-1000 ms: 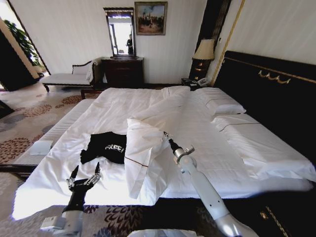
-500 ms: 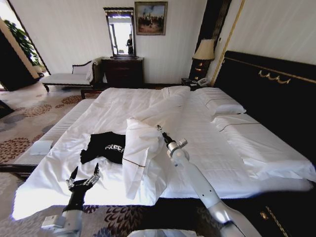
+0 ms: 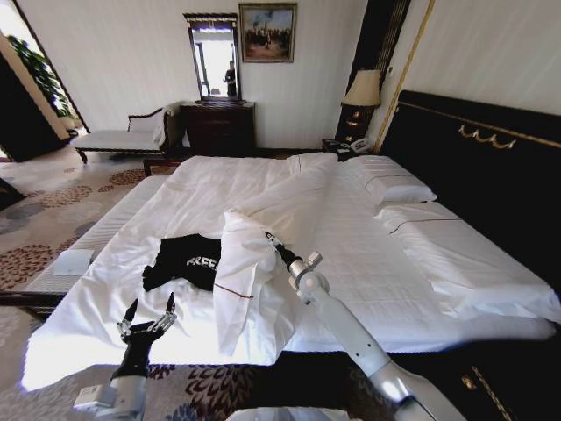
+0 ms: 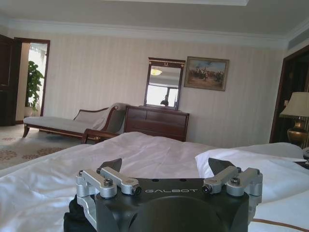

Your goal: Fold the clothes on the bed.

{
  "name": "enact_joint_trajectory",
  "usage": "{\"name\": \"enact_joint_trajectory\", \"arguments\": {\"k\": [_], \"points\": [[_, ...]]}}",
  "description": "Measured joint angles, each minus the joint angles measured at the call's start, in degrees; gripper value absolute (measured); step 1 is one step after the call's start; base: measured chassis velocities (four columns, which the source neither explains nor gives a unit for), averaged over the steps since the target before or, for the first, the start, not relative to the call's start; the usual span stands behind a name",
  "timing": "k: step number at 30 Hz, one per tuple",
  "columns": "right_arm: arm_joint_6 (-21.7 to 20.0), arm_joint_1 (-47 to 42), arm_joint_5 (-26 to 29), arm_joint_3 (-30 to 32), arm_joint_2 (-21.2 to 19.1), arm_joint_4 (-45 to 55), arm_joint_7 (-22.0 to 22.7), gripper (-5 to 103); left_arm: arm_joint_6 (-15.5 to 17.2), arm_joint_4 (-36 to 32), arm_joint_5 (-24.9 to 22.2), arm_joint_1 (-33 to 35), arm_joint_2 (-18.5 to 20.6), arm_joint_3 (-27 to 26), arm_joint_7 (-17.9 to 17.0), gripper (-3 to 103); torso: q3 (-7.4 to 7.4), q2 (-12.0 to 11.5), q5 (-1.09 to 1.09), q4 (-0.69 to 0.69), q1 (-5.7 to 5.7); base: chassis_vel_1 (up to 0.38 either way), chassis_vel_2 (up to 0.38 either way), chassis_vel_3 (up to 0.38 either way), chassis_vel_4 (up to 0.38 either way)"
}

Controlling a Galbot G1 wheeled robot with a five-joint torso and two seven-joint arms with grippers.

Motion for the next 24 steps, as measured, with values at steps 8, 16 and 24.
{"name": "enact_joint_trajectory", "arguments": {"k": [8,16,24], "points": [[1.9,0.3,-1.3,0.2,1.0,-1.1,-0.6,59,0.0,1.0,0.0,-0.8,0.1,0.3,0.0,100,0.0,0.0,0.0,0.0,0.0,0.0,0.0,0.0,0.0],[3.8,0.2,-2.0,0.4,1.5,-0.9,-0.6,32,0.0,1.8,-0.5,-1.2,0.0,0.4,0.0,100,0.0,0.0,0.0,0.0,0.0,0.0,0.0,0.0,0.0],[5.4,-3.5,-2.8,2.6,0.3,4.9,2.4,5,0.1,1.9,-1.2,-1.5,0.3,0.2,0.0,100,0.0,0.0,0.01,0.02,0.0,0.0,0.0,0.0,0.0]]}}
